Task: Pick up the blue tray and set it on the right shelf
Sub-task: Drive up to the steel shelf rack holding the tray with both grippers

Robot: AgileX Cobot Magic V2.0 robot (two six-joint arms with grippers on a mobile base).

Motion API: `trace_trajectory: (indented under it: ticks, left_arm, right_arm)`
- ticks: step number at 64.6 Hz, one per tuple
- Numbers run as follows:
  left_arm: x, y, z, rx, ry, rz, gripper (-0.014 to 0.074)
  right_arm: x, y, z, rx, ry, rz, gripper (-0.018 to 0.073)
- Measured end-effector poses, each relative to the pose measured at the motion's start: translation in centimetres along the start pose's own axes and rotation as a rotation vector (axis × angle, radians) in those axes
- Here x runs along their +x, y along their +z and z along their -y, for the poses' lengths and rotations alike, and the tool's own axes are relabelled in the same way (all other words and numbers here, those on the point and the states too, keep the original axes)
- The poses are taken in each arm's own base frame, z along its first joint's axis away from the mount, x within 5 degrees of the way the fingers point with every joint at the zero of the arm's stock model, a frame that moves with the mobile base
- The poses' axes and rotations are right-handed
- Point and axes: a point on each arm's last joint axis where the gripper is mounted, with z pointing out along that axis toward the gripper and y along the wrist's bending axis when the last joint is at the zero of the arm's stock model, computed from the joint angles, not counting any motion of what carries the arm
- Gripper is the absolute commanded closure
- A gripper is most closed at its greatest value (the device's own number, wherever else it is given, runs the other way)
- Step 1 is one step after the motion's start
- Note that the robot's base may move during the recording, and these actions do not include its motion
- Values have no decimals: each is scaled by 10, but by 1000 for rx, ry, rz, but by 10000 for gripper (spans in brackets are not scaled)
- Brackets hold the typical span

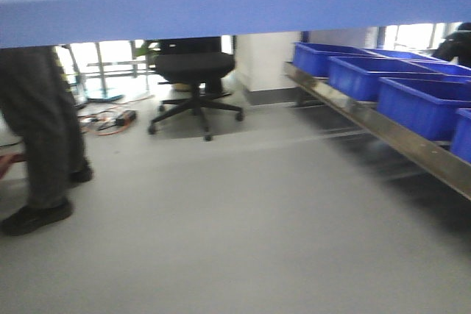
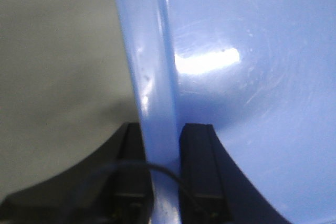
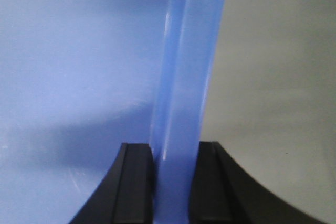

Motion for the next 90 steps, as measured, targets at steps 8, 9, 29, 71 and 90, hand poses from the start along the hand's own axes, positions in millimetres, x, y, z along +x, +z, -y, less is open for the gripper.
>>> trace_trajectory:
  ticks: [8, 9, 29, 71, 90]
  left_arm:
    - [0, 0, 0, 2, -1, 0, 645]
    - [0, 0, 0, 2, -1, 0, 645]
    - [0, 0, 0, 2, -1, 0, 645]
    - [0, 0, 0, 3, -1, -2, 645]
    - [0, 0, 0, 3, -1, -2, 645]
  right_arm:
    - [0, 0, 0, 0, 0, 0, 503]
    - [0, 0, 0, 0, 0, 0, 503]
    - [0, 0, 0, 0, 0, 0, 503]
    - [0, 0, 0, 0, 0, 0, 503]
    - [0, 0, 0, 0, 0, 0, 503]
